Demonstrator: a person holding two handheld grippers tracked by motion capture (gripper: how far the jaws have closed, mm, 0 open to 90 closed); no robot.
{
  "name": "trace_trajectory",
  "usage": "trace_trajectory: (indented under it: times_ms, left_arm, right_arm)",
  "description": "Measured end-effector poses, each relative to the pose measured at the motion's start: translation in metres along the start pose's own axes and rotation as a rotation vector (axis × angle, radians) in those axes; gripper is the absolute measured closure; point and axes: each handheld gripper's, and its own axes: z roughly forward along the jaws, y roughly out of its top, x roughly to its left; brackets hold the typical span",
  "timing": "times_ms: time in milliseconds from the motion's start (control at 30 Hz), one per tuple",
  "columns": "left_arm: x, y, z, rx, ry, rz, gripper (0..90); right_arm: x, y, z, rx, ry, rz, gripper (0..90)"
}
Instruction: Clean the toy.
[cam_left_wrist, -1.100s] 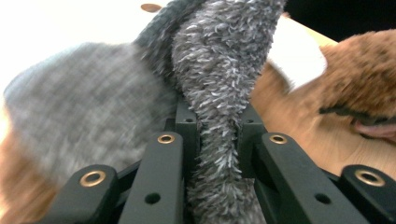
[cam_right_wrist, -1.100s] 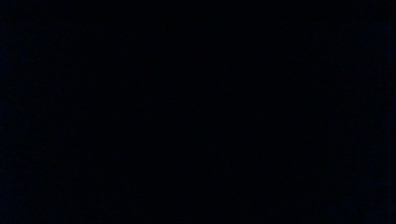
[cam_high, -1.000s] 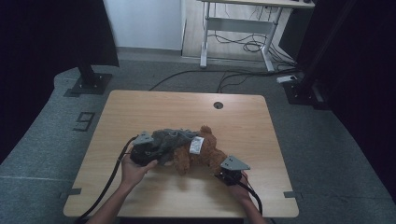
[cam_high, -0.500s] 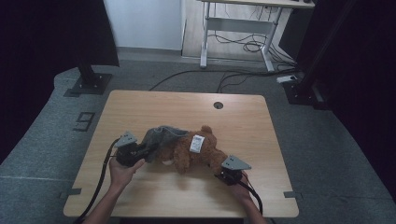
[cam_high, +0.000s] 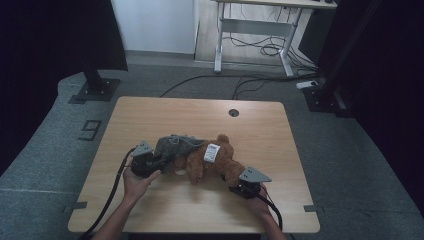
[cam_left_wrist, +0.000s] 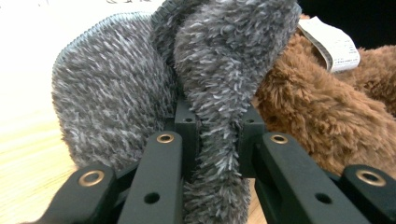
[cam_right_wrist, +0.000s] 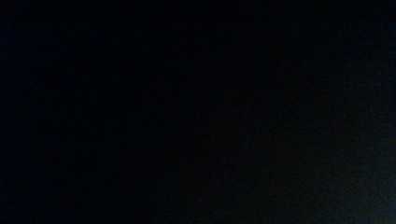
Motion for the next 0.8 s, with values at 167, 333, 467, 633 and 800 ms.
trace_trajectory:
  times_ms: [167, 333, 467, 633, 800]
  left_arm:
    - [-0.002, -0.006, -0.001, 0.012, -0.004, 0.011, 76.5]
    - [-0.009, -0.017, 0.001, 0.025, -0.007, 0.025, 76.8]
    - [-0.015, -0.023, 0.007, 0.056, -0.030, 0.034, 76.9]
    - [-0.024, -0.035, 0.021, 0.111, -0.040, 0.061, 76.9]
    - [-0.027, -0.028, 0.014, 0.053, -0.047, 0.069, 76.8]
  right_arm:
    - [0.002, 0.005, -0.002, -0.044, 0.034, 0.045, 35.7]
    - [0.007, 0.019, -0.003, -0.070, 0.057, 0.095, 23.0]
    - [0.008, 0.025, -0.002, -0.077, 0.042, 0.102, 21.4]
    - [0.005, 0.021, 0.007, -0.083, -0.028, 0.093, 43.9]
    - [0.005, 0.020, 0.003, -0.079, -0.051, 0.033, 58.4]
